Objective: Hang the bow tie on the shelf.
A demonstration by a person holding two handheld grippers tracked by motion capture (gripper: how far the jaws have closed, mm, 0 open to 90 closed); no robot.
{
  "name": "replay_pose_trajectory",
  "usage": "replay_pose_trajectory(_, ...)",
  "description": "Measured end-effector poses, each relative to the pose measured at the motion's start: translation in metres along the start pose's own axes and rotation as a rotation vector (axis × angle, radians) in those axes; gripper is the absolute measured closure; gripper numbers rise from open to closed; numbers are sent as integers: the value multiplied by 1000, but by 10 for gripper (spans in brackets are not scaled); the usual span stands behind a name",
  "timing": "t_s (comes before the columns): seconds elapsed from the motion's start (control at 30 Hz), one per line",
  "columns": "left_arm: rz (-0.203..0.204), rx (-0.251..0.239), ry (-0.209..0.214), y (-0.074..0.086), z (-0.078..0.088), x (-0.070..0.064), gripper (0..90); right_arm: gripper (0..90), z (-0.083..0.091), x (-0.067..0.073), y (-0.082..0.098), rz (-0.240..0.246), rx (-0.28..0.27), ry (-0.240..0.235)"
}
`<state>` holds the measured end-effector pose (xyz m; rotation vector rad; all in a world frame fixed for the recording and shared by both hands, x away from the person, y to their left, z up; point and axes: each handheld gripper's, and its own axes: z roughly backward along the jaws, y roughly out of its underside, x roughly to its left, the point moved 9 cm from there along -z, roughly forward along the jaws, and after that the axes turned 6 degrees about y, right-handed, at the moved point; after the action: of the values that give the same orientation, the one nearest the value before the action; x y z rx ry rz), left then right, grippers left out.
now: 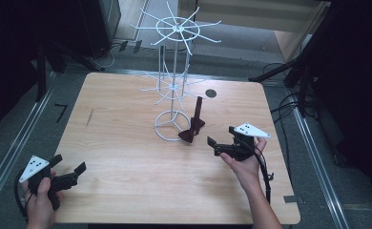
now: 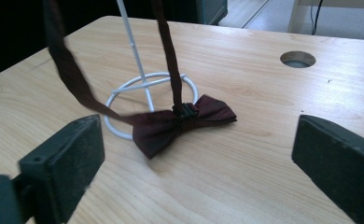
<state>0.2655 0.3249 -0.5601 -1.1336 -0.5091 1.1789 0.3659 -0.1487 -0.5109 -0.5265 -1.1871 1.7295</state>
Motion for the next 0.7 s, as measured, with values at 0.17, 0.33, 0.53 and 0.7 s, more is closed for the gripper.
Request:
replay_pose_trajectory(0.17,0,0,0,0,0,0,0,9,4,-2,4,12,10,12)
replay_pose_trajectory(0.33,2,0,0,0,0,0,0,9,9,-17,14,8,21,50)
replay_pose_trajectory(0.53,2,0,0,0,0,0,0,9,20,-40,27,-10,32,90)
replay_pose_trajectory(0.7,3,0,0,0,0,0,0,9,27,-53,38,-12,47,122)
